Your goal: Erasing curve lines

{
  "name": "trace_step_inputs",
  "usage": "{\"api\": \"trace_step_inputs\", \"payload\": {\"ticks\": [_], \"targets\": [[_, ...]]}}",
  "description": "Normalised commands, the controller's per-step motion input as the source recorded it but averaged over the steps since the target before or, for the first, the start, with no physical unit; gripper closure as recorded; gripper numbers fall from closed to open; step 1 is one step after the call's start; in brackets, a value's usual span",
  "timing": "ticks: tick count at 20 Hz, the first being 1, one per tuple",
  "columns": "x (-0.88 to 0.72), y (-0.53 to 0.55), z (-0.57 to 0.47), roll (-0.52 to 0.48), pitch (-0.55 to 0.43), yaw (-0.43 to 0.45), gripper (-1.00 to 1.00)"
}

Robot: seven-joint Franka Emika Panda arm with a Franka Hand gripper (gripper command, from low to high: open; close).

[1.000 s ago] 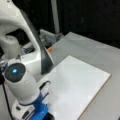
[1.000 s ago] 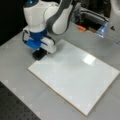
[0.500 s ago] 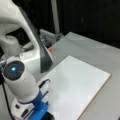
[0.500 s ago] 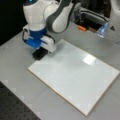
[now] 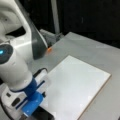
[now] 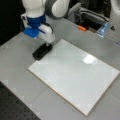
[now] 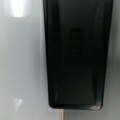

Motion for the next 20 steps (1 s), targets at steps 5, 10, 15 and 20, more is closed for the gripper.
{"api": "trace_step_inputs", "payload": {"ticks": [5, 10, 15, 20], "targets": [[-0.17, 0.38, 0.29, -0.031, 0.140, 0.070, -1.00], [-0.15, 0.53, 0.28, -0.076, 0.208, 0.097, -1.00], [-0.05, 0.42, 0.10, -0.116, 0.157, 0.056, -1.00], [0.00, 0.31, 0.02, -0.199, 0.099, -0.005, -1.00]]}}
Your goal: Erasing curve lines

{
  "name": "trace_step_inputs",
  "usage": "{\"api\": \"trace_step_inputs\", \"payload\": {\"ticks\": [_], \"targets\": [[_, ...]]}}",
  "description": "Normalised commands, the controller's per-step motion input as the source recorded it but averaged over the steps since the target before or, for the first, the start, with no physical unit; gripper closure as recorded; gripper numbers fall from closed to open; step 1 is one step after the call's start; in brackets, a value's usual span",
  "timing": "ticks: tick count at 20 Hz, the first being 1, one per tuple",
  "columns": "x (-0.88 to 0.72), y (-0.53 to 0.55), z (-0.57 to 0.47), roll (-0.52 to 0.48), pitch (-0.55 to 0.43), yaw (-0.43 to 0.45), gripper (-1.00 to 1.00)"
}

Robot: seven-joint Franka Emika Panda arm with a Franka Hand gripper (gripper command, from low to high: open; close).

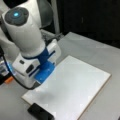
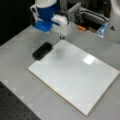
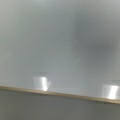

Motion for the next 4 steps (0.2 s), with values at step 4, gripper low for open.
{"api": "trace_step_inputs", "payload": {"ticks": [4], "targets": [[0.02, 0.26, -0.01, -0.210, 0.044, 0.020, -1.00]]}}
